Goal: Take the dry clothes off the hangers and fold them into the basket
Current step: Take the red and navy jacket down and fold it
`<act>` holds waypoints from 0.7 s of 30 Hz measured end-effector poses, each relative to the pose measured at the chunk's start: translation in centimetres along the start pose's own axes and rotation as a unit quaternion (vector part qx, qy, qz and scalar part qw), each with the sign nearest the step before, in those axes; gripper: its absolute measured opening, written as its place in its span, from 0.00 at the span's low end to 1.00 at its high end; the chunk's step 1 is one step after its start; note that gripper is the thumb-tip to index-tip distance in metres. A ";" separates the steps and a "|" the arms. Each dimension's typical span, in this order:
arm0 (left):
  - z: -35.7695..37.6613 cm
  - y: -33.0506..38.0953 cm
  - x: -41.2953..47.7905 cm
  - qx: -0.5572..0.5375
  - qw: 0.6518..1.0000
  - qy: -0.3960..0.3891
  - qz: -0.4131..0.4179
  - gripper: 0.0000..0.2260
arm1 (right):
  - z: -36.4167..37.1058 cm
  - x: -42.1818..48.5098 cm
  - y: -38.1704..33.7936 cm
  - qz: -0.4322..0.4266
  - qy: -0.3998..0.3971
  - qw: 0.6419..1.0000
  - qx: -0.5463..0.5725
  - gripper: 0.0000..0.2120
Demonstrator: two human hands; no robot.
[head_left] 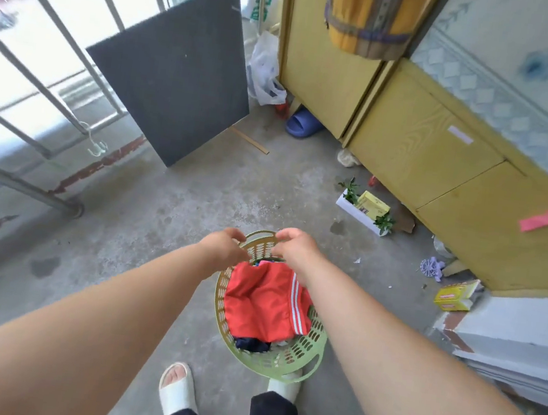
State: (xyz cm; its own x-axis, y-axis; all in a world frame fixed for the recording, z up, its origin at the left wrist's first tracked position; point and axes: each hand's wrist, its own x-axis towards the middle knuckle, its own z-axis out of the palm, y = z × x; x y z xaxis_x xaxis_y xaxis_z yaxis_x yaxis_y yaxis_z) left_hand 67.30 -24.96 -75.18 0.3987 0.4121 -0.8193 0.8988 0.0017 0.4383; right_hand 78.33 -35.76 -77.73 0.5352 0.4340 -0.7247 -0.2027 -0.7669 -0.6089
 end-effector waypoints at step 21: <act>-21.7 18.4 -33.3 0.000 0.937 0.205 0.284 0.18 | -10.8 -32.3 -34.3 -0.368 0.032 0.927 -0.069 0.14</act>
State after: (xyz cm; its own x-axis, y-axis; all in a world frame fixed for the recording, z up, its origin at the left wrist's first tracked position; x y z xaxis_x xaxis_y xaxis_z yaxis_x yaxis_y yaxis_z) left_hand 66.59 -18.83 -31.84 0.7091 0.6619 -0.2429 0.5630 -0.3243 0.7601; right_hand 76.82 -28.59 -29.94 0.5352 0.8380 -0.1064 0.3407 -0.3294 -0.8806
